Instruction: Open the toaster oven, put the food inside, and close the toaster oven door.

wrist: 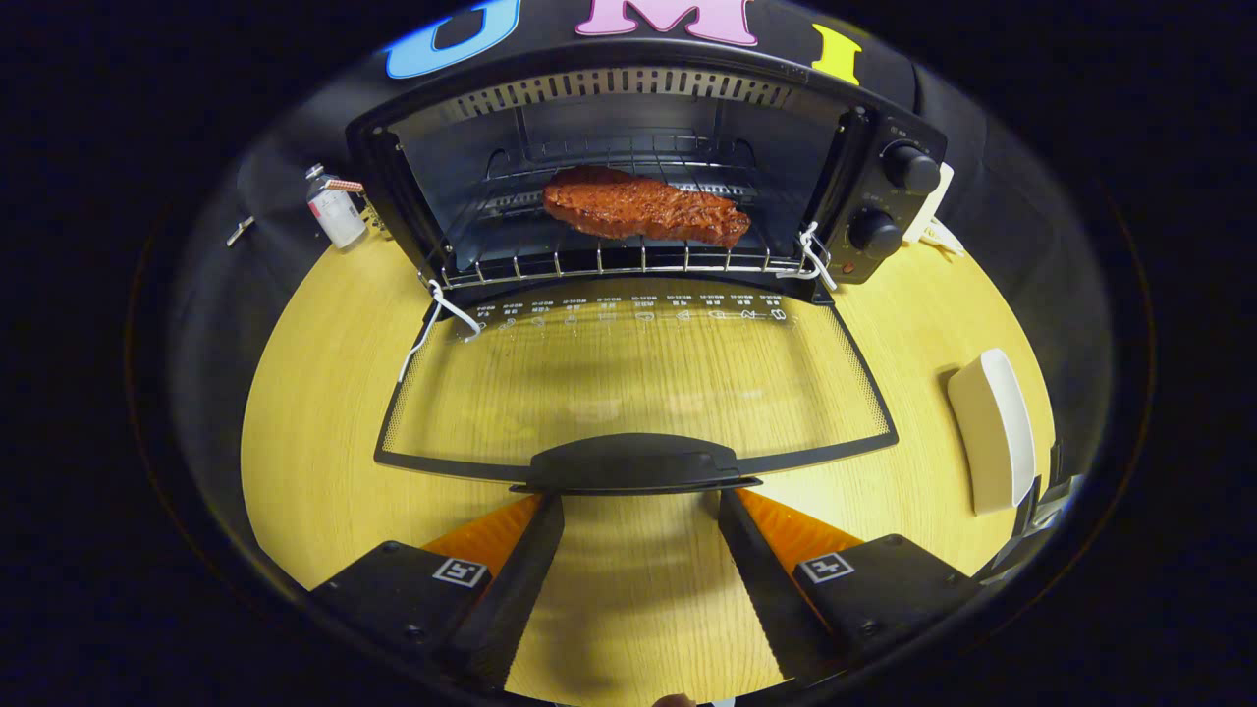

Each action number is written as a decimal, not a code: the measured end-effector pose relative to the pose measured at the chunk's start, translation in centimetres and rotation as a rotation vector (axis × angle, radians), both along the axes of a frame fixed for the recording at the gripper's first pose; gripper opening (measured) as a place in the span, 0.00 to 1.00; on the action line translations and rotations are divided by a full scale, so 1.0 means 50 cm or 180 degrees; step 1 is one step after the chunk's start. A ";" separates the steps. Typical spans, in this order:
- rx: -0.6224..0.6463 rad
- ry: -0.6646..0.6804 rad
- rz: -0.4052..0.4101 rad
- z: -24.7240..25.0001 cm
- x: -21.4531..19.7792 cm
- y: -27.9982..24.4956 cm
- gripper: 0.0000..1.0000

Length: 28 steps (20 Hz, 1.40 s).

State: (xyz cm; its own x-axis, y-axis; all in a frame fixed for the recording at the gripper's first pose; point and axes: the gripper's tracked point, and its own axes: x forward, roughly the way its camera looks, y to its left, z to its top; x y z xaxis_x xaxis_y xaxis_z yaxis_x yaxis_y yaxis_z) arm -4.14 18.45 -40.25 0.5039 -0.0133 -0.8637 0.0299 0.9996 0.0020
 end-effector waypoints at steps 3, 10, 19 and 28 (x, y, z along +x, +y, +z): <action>0.0007 -0.0085 -0.0023 0.017 -0.006 0.001 0.98; 0.0107 -0.0260 0.0019 0.077 -0.008 0.001 0.98; 0.0225 -0.0691 0.0071 0.178 0.014 0.006 0.99; 0.0231 -0.1066 0.0038 0.284 0.107 -0.012 0.98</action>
